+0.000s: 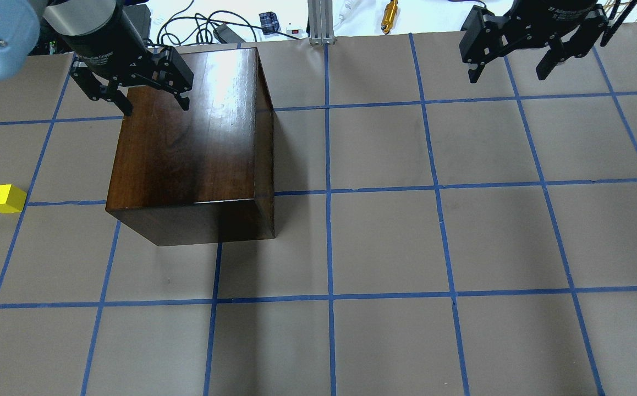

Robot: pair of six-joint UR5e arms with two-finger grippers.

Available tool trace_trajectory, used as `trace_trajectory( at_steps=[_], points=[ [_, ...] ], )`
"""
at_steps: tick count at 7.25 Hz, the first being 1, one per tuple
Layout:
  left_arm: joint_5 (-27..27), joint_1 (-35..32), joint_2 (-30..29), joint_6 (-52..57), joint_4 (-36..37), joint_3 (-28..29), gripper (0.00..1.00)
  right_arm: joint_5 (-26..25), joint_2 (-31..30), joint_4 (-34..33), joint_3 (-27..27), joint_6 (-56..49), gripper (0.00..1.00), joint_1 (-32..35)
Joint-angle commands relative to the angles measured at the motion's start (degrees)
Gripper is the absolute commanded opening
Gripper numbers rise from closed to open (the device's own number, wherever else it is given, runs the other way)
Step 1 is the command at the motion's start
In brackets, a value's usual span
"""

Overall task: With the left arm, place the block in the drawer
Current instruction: 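Move the left gripper off the cabinet top toward the drawer handle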

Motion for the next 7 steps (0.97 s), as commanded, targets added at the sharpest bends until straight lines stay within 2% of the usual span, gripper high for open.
trace_trajectory(
  at_steps=[1, 7],
  points=[
    [0.93, -0.03, 0.33, 0.10, -0.59, 0.07, 1.00, -0.04, -0.06, 0.00, 0.00, 0.00, 1.00, 0.06],
    [0.93, 0.32, 1.03, 0.36, -0.42, -0.37, 1.00, -0.04, 0.03, 0.00, 0.00, 0.00, 1.00, -0.03]
  ],
)
